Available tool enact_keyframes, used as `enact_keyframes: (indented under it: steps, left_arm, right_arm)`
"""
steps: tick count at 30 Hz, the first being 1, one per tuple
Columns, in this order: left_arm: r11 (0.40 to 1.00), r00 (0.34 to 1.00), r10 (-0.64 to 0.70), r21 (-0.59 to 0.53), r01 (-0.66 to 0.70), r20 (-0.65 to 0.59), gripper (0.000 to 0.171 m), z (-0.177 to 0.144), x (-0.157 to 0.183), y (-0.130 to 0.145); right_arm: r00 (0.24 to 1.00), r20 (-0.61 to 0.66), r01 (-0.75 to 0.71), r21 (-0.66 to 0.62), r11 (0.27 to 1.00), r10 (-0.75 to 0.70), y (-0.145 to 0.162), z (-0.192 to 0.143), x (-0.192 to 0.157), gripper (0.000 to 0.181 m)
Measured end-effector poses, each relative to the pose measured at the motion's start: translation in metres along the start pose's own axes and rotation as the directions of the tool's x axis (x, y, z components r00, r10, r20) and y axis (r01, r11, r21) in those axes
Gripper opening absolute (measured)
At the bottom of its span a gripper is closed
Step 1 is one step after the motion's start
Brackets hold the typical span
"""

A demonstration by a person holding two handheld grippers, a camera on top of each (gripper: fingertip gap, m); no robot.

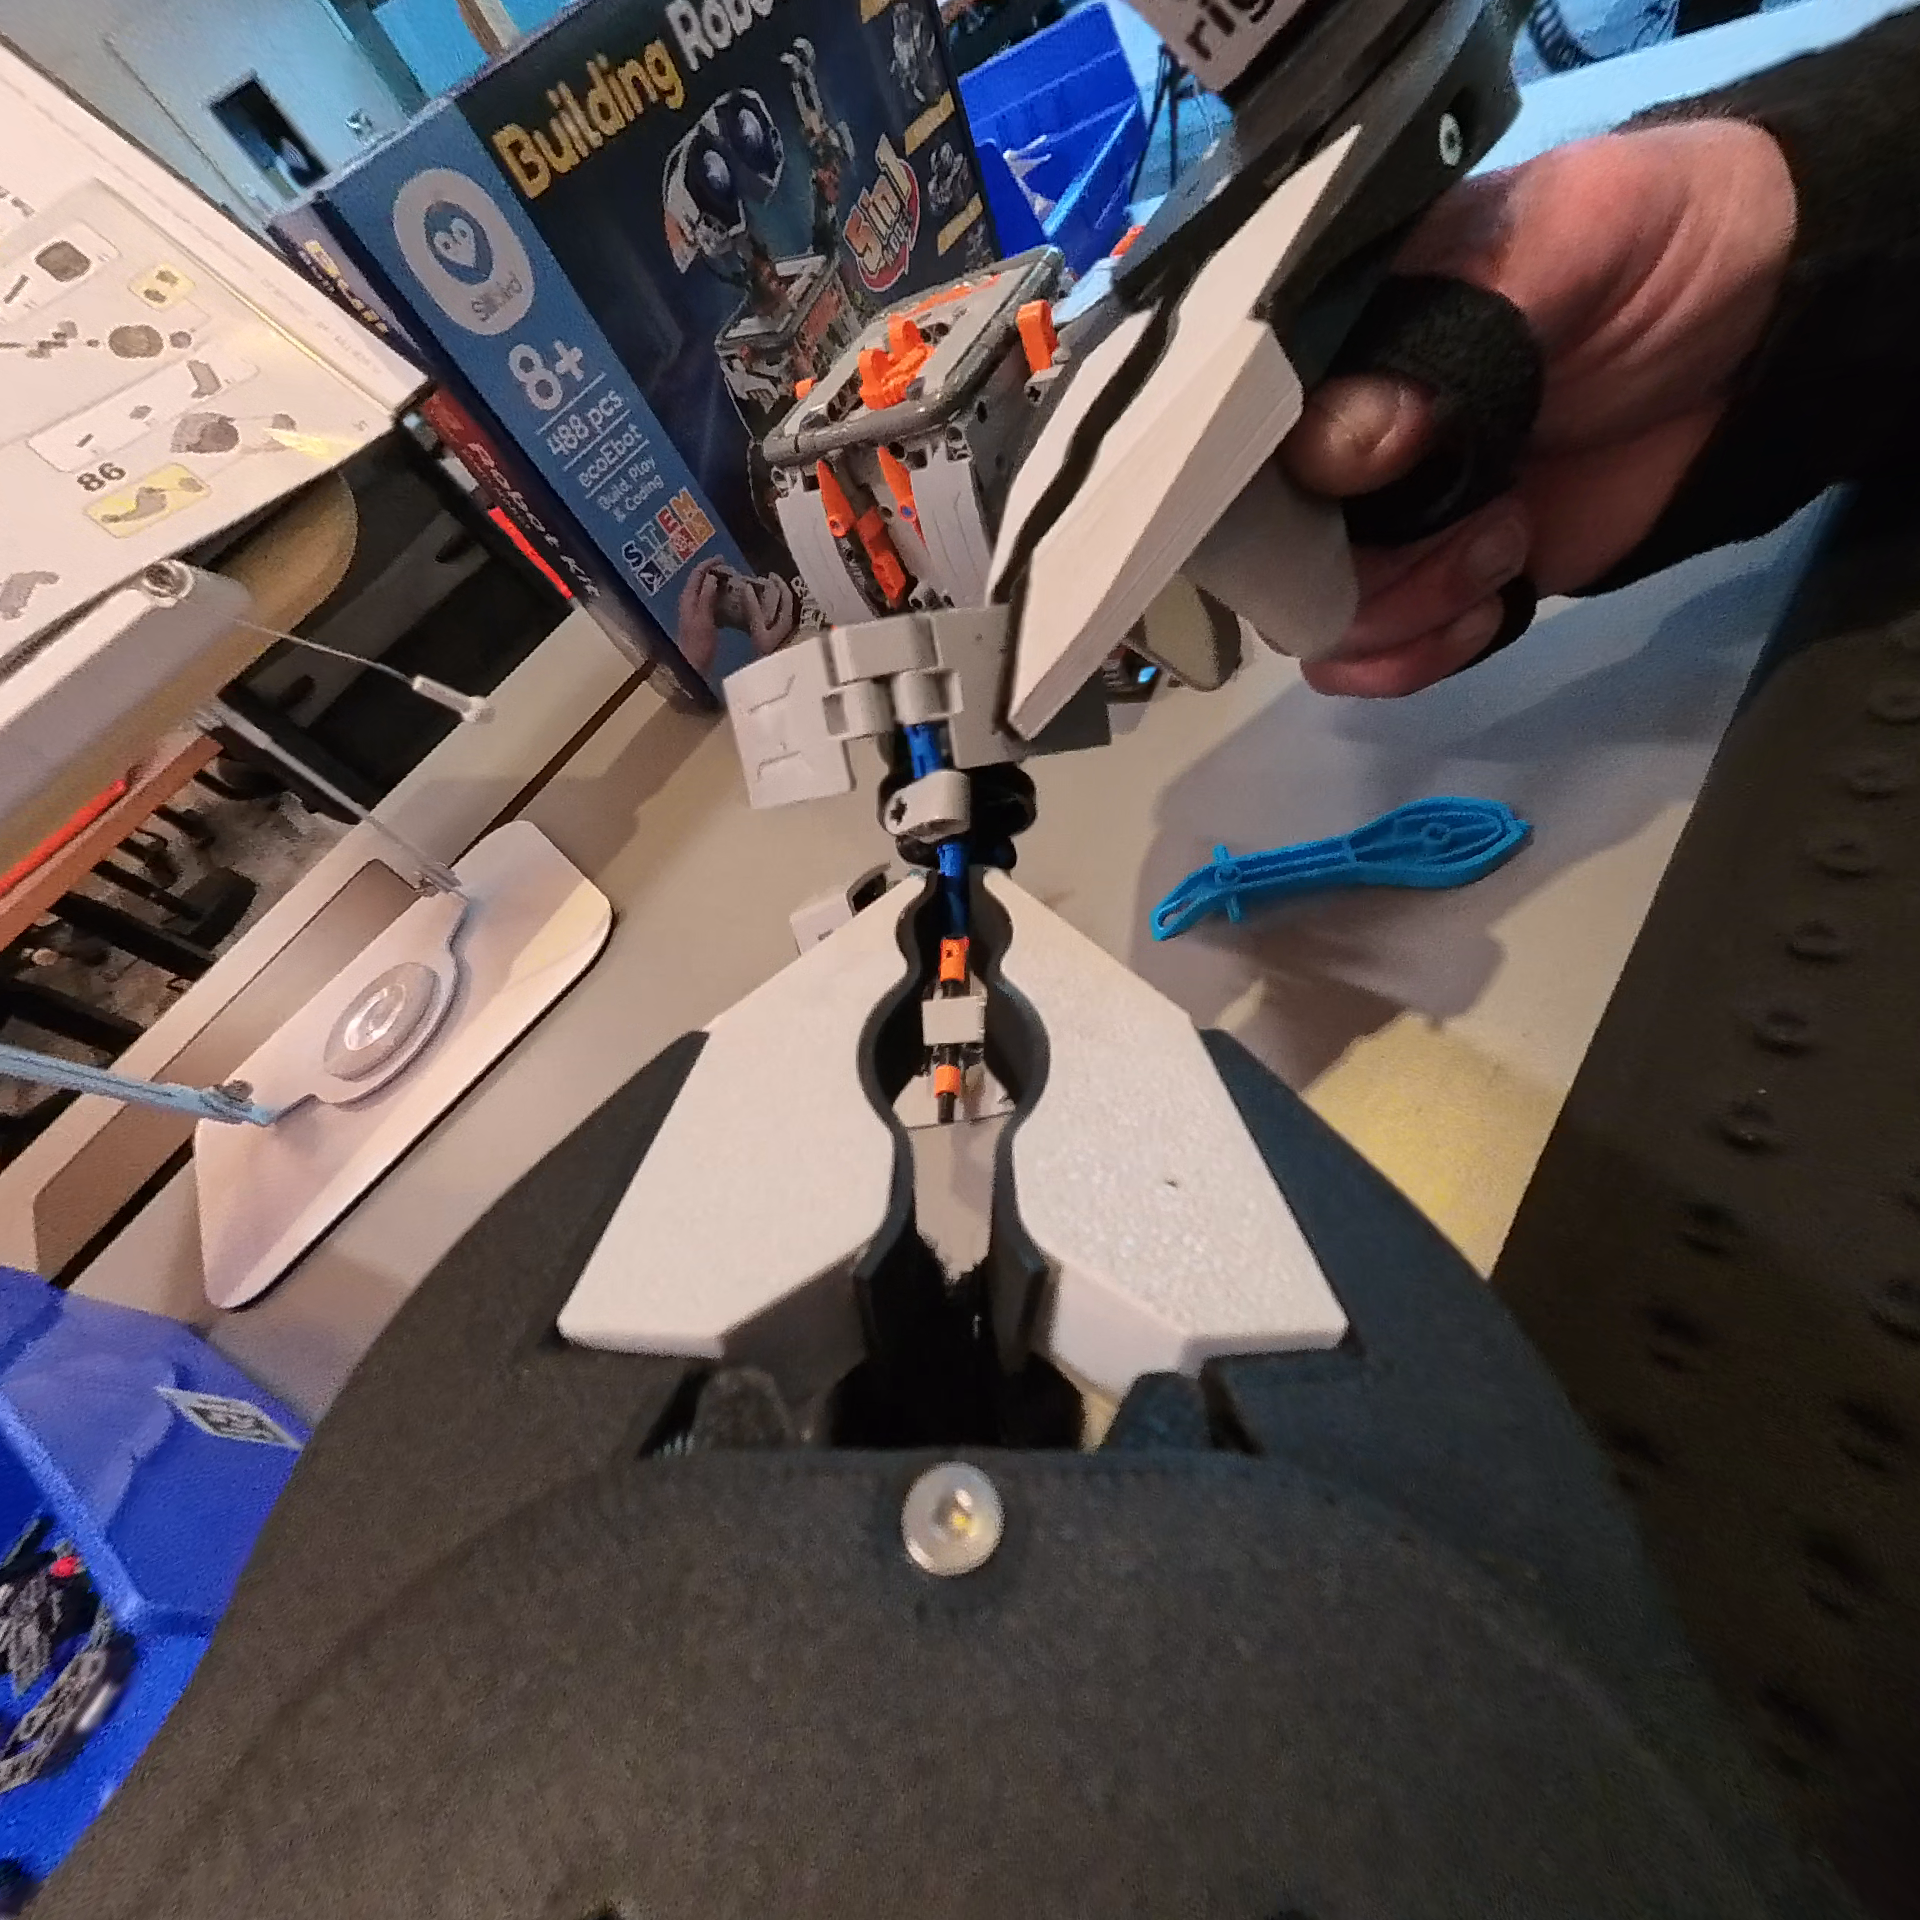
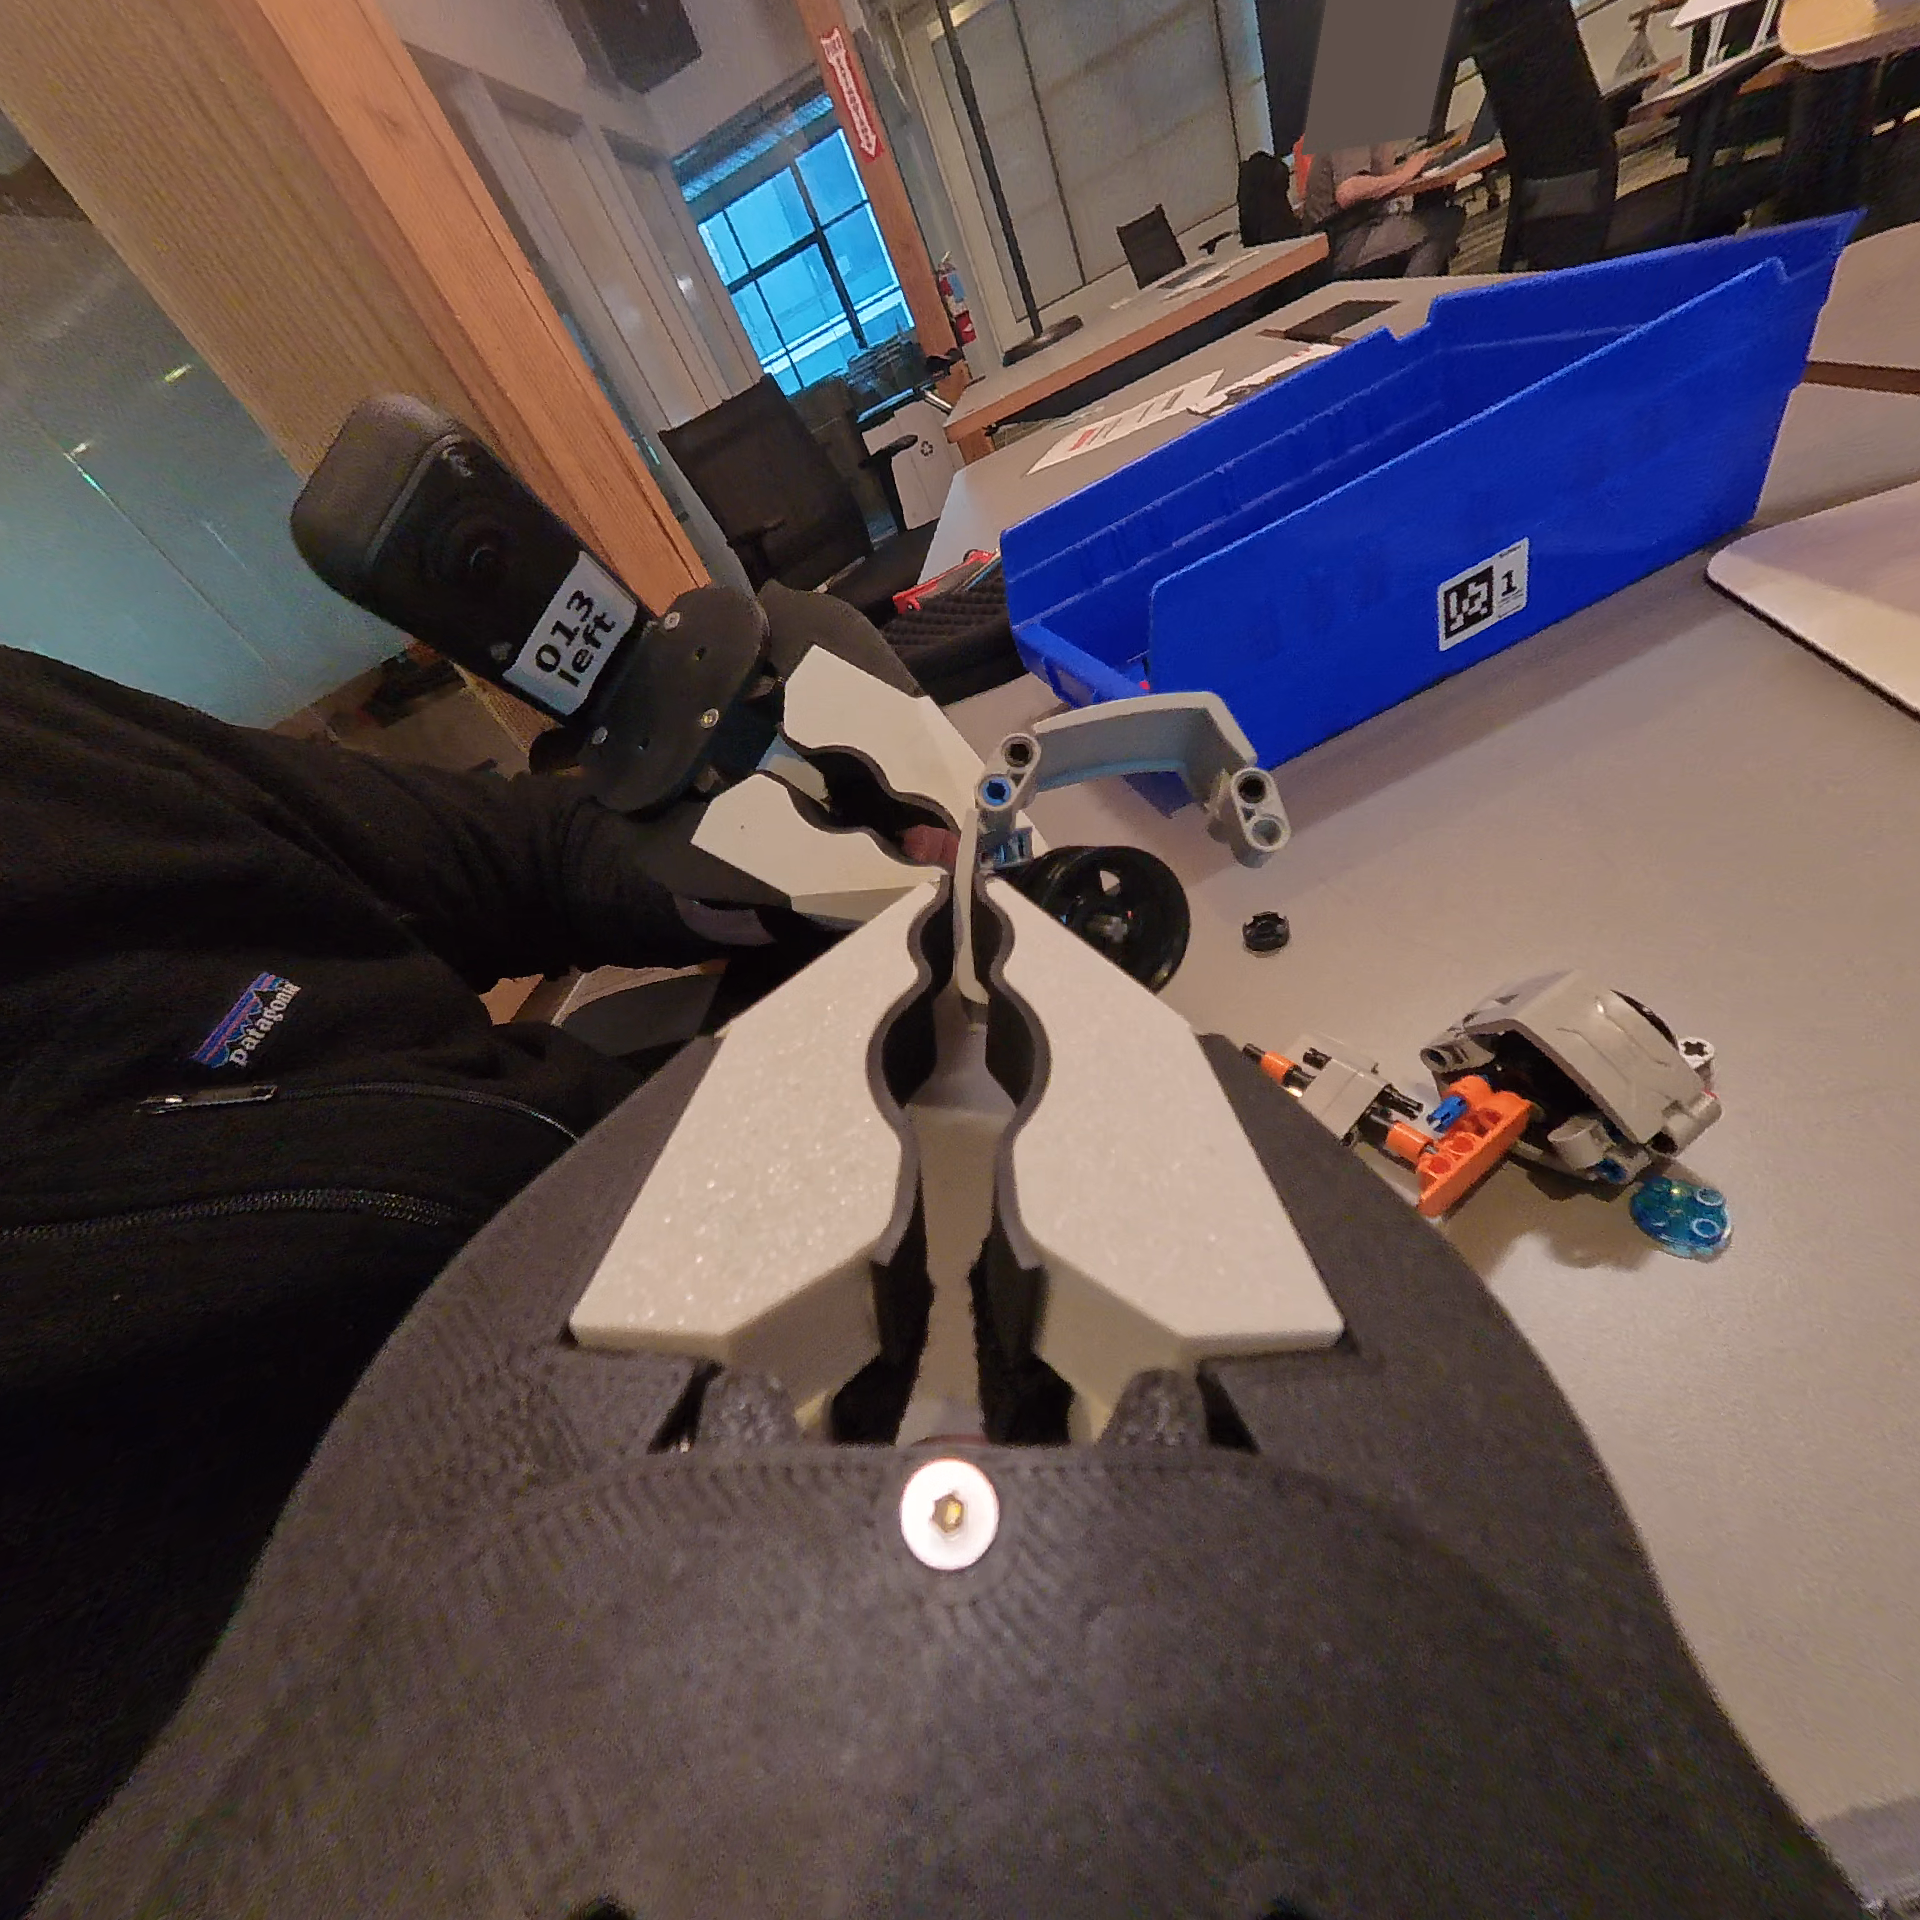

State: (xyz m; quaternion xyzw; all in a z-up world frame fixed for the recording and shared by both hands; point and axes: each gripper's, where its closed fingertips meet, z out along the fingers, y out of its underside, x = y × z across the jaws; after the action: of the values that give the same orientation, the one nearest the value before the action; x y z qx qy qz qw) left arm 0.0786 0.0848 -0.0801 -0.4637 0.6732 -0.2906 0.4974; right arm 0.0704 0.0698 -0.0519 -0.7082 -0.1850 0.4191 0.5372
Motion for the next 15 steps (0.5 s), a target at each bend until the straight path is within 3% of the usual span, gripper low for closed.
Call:
enact_keyframes:
  steps: [9, 15]
  left_arm:
    - [1.0, 1.0, -0.018, 0.017, 0.018, 0.008, 0.001, 0.0001, -0.0022, -0.0032]
    - [0.999, 0.999, 0.043, 0.0, -0.043, 0.029, 0.002, 0.0016, -0.0004, -0.0033]
  right_arm:
    - [1.0, 0.005, -0.005, 0.019, 1.0, 0.005, -0.0008, 0.0009, -0.0012, 0.0]
    - [0.998, -0.013, 0.053, -0.011, 0.999, -0.054, 0.0033, 0.0048, -0.0043, 0.0]
